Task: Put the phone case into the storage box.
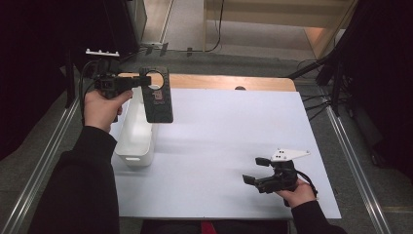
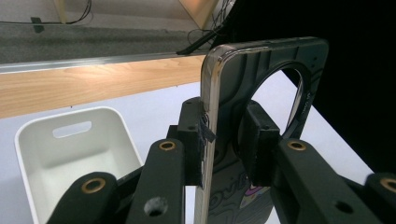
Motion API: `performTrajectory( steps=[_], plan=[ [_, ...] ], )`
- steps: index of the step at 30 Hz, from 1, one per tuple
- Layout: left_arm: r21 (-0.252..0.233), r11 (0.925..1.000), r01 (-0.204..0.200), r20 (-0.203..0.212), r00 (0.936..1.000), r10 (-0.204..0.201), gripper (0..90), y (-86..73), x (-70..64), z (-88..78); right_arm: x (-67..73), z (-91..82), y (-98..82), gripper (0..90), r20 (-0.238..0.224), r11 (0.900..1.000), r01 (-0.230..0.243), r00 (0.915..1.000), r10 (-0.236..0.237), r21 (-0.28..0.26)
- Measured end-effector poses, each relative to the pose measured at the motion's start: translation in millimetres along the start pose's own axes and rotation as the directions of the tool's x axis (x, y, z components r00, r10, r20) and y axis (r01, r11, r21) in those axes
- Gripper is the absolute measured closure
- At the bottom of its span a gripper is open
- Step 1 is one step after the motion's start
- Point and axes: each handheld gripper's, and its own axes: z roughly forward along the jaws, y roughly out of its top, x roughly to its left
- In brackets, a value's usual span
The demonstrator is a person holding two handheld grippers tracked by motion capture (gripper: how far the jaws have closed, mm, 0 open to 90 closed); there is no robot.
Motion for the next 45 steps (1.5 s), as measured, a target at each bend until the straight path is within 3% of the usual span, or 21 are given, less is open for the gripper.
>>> performTrajectory(
  steps=[12, 22, 31, 41, 45],
  plan=[
    [-0.008, 0.9999, -0.007, -0.043, 0.9990, 0.007, 72.0, 15.2, 8.1, -2.1, 1.0, -4.7, -4.0, 10.4, 0.013, 1.000, -0.012, 0.9998, 0.013, -0.012],
    [-0.016, 0.9988, -0.047, -0.084, 0.9955, 0.045, 72.0, 28.9, 14.4, -1.0, 2.2, -7.7, -7.2, 10.4, 0.021, 1.000, -0.016, 0.9997, 0.016, -0.015],
    [-0.053, 0.9956, -0.077, -0.111, 0.9913, 0.071, 72.0, 34.9, 23.6, 0.4, 1.0, -11.2, -10.1, 10.4, 0.029, 0.999, -0.032, 0.9990, 0.032, -0.021],
    [-0.054, 0.9957, -0.074, -0.162, 0.9846, 0.065, 72.0, 41.3, 38.2, 3.3, 3.1, -10.3, -10.6, 10.4, 0.027, 1.000, -0.027, 0.9993, 0.027, -0.016],
    [-0.075, 0.9947, -0.070, -0.162, 0.9851, 0.057, 72.0, 41.4, 45.4, 3.8, 1.6, -10.1, -10.5, 10.4, 0.026, 0.999, -0.029, 0.9992, 0.029, -0.019]
  ],
)
